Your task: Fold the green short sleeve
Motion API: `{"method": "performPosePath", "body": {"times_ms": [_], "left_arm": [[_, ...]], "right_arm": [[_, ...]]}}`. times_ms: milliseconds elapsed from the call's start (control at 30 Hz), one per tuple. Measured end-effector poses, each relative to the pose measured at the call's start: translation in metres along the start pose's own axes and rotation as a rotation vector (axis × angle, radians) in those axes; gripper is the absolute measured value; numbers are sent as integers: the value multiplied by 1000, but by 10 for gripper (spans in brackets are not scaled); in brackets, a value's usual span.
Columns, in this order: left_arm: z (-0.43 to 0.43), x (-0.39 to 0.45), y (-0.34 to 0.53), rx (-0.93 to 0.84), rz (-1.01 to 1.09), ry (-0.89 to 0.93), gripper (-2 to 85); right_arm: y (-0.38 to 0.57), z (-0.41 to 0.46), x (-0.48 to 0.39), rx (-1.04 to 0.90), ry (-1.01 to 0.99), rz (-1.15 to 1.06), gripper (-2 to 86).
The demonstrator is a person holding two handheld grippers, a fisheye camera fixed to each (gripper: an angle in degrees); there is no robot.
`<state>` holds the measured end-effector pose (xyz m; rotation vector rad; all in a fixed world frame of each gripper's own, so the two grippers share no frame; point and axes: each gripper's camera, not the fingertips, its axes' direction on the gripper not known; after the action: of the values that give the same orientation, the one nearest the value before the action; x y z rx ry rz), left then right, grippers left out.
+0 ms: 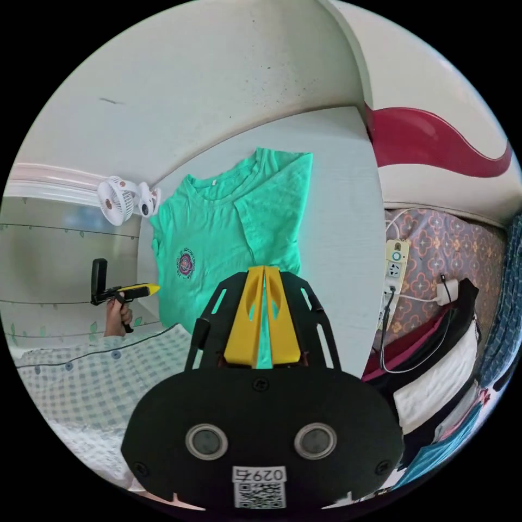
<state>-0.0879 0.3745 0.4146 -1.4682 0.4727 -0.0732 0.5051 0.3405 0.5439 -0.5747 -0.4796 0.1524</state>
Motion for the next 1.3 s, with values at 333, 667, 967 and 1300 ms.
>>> {"method": "performPosePath", "body": {"times_ms": [333, 667, 967, 1300], "left_arm": [[-51, -58, 75, 133, -168, -65, -9], [-131, -133, 127, 314, -253, -55, 39], [-175, -185, 70, 318, -219, -42, 123], [-182, -202, 14, 246, -256, -155, 103]], "right_arm": [[-20, 87, -49, -250, 165, -55, -5], [-25, 125, -113, -266, 320, -102, -5], [-8, 145, -172, -237, 239, -186, -5], [45, 174, -159, -259, 156, -61, -6]]}}
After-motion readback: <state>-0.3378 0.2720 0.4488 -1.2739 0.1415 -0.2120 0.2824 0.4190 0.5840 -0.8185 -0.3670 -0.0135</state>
